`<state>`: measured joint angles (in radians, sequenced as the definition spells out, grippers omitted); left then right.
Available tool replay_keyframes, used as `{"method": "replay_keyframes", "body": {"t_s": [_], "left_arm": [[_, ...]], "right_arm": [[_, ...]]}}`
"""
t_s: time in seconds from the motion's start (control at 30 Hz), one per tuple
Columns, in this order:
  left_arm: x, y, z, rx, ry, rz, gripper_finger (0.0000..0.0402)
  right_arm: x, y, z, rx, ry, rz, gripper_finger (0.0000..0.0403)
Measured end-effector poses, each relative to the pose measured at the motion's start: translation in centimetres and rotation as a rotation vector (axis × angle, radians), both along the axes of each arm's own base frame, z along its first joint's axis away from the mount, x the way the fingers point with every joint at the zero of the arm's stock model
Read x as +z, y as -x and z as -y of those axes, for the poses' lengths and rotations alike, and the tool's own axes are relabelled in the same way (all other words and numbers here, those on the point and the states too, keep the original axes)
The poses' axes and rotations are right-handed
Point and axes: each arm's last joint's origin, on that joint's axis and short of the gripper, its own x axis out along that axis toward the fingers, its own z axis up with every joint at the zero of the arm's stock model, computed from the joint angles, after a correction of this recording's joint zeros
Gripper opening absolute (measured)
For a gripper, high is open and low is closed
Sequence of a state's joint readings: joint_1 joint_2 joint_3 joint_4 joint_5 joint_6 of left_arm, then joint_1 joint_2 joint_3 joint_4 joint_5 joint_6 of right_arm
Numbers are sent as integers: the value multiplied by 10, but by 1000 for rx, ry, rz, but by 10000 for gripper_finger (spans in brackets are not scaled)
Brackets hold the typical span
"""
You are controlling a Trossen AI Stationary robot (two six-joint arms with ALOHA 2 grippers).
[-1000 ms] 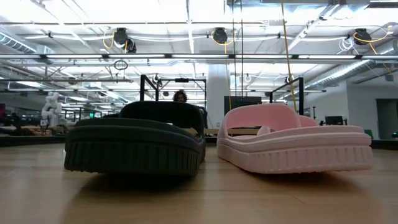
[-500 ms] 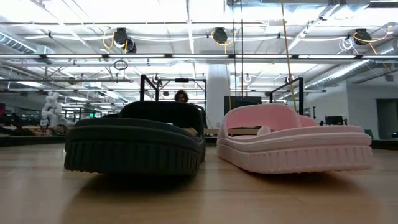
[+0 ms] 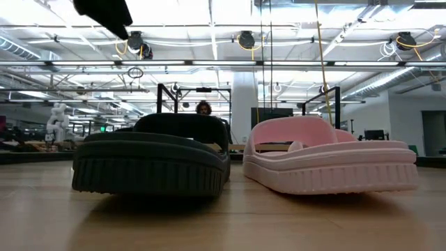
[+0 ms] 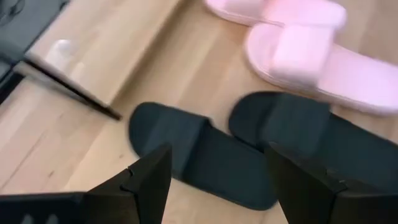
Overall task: Pick and place slides into the shelf
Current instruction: Put the top black slide on the shelf
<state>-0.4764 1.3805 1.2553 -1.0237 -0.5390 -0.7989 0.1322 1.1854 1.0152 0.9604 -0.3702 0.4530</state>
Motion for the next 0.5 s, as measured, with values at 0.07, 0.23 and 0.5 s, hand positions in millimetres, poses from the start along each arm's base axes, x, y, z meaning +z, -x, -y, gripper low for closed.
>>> {"method": "replay_keyframes", "body": {"t_s": [0.07,0.23,0.5], "left_arm": [[-2,-8,11,-59,-53,-55,250],[-21,-16,23,-126,-360,-321,250],[-61,-36,33,-214,-357,-537,250]], "right_arm": [[0,0,0,-1,0,-1,98],[-1,-1,2,-24,19,1,98],[-3,-3,2,-63,64,1,98]]}}
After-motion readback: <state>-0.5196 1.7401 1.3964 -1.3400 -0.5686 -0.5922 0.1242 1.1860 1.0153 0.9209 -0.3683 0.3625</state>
